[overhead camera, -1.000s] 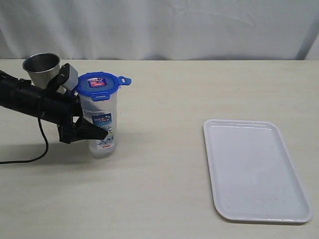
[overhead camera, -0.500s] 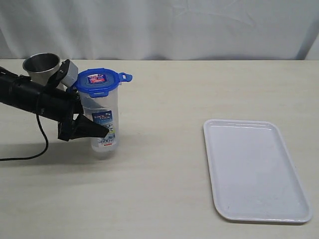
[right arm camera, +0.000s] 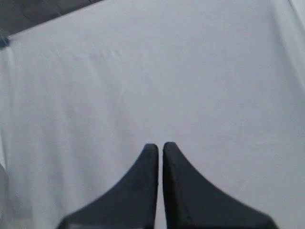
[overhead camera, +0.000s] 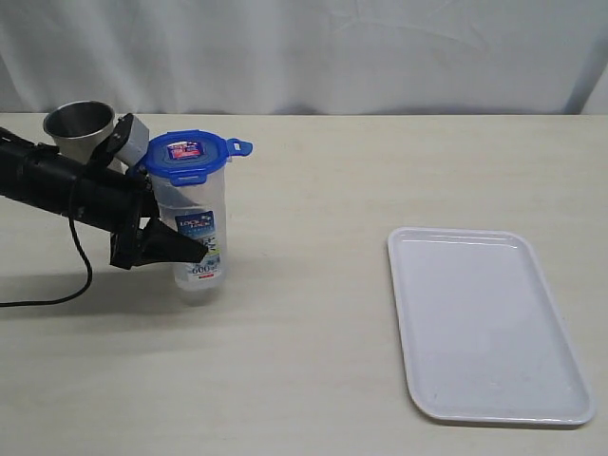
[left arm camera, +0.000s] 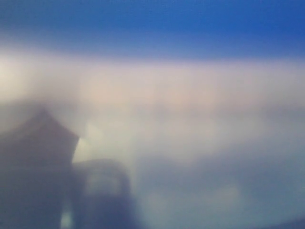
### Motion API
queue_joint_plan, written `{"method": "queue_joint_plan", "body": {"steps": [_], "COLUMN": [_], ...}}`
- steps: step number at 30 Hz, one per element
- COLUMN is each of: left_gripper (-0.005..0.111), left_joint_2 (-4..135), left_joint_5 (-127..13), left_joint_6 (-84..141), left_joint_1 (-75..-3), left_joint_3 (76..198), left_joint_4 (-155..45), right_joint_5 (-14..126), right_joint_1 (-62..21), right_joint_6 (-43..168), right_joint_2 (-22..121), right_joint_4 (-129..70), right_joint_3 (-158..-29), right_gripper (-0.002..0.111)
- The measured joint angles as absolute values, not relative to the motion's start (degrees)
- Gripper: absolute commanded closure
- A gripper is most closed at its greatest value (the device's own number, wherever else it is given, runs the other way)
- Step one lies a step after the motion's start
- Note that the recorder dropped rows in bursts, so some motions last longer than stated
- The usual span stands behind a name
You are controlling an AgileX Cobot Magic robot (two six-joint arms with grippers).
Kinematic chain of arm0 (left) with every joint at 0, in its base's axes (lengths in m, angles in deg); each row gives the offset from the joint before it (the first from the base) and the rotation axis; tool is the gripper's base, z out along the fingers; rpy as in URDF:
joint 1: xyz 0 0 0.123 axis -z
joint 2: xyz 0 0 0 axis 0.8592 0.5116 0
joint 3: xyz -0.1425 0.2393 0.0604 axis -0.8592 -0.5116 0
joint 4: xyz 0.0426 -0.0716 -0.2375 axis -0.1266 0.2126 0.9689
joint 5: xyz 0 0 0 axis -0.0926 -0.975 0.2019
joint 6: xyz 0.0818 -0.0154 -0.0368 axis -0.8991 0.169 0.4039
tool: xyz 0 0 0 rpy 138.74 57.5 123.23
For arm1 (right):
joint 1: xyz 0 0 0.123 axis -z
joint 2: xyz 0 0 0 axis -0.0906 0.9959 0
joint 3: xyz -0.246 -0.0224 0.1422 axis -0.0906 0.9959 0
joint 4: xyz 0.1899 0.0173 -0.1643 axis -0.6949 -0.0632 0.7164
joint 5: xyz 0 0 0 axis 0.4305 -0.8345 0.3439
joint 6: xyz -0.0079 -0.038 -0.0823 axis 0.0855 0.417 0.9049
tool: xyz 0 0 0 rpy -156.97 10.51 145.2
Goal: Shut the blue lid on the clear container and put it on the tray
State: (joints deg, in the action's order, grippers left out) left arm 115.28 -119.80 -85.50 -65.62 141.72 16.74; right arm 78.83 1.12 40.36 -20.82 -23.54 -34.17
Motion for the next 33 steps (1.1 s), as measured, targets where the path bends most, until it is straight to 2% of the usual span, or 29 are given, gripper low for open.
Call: {"method": "queue_joint_plan", "body": {"steps": [6, 9, 13, 16, 18, 24, 29, 33], "left_gripper": [0.107, 0.107, 0.107, 0.107, 0.107, 0.107, 0.107, 0.107], "left_joint_2": [115.28, 115.28, 115.28, 115.28, 115.28, 115.28, 115.28, 115.38], "left_joint_5": [-119.80, -119.80, -119.80, -119.80, -119.80, -114.89, -113.06, -112.97], "left_joint_6": [-85.50, -85.50, -85.50, -85.50, -85.50, -85.50, -85.50, -85.50], "left_joint_1": [-65.62, -65.62, -65.62, -65.62, -65.62, -65.62, -65.62, -65.62], "left_joint_3": [141.72, 141.72, 141.72, 141.72, 141.72, 141.85, 142.72, 142.71], "left_joint_4": [16.74, 16.74, 16.44, 15.86, 15.72, 15.49, 15.49, 15.49], "right_joint_5": [75.58, 75.72, 83.01, 86.86, 81.85, 52.62, 42.64, 33.35], "right_joint_1": [1.12, 1.12, 1.12, 0.99, 0.99, 0.99, 0.99, 0.99], "right_joint_6": [24.34, 9.40, -13.89, -22.33, -23.98, -23.55, -16.96, 2.89], "right_joint_2": [-6.89, 2.87, 18.28, 28.68, 35.47, 51.86, 63.82, 72.14], "right_joint_4": [-4.57, 13.12, 42.99, 59.01, 64.33, 66.02, 62.42, 45.55], "right_joint_3": [-51.54, -61.67, -74.40, -83.99, -89.36, -97.36, -101.17, -107.37], "right_gripper": [0.104, 0.104, 0.104, 0.104, 0.104, 0.104, 0.104, 0.104]}}
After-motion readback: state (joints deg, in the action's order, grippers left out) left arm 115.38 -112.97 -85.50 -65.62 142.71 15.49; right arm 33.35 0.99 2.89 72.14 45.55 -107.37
